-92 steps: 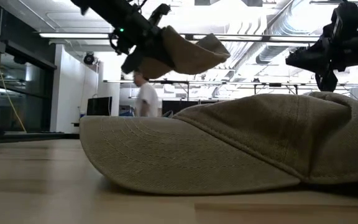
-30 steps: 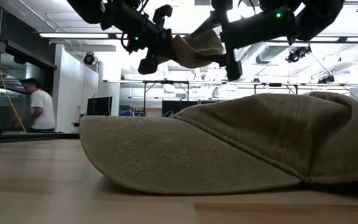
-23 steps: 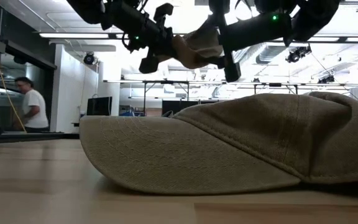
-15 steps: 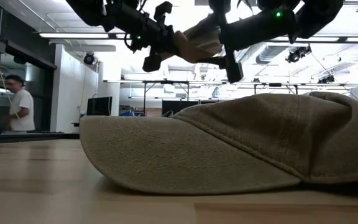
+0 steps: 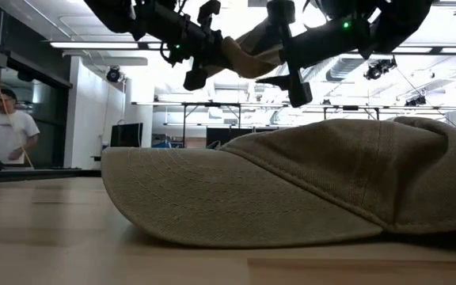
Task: Pick & Place hat
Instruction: Put the left brown cap into the orange bin
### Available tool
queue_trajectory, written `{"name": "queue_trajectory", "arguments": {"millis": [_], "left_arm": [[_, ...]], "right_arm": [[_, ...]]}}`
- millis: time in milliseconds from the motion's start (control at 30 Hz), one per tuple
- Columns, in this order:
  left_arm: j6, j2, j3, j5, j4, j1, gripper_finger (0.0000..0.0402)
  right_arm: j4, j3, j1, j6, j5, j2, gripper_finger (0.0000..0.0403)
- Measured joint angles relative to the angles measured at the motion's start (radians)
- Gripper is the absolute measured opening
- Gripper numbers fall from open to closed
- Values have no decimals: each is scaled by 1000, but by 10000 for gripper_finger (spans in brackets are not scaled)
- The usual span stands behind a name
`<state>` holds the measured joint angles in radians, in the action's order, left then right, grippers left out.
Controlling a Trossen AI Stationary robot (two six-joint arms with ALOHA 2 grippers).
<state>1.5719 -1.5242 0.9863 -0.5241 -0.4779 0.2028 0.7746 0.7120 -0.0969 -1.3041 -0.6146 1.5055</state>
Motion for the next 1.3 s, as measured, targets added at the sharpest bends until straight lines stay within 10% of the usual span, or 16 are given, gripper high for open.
{"name": "queue_trajectory", "arguments": {"millis": [1033,1300], "left_arm": [[-12,0,0,57,0,0,0],[-15,0,0,89,1,0,0]], "right_arm": [[-71,77,-106,74,85,28,251],[-75,77,-154,86,223,28,169]]}}
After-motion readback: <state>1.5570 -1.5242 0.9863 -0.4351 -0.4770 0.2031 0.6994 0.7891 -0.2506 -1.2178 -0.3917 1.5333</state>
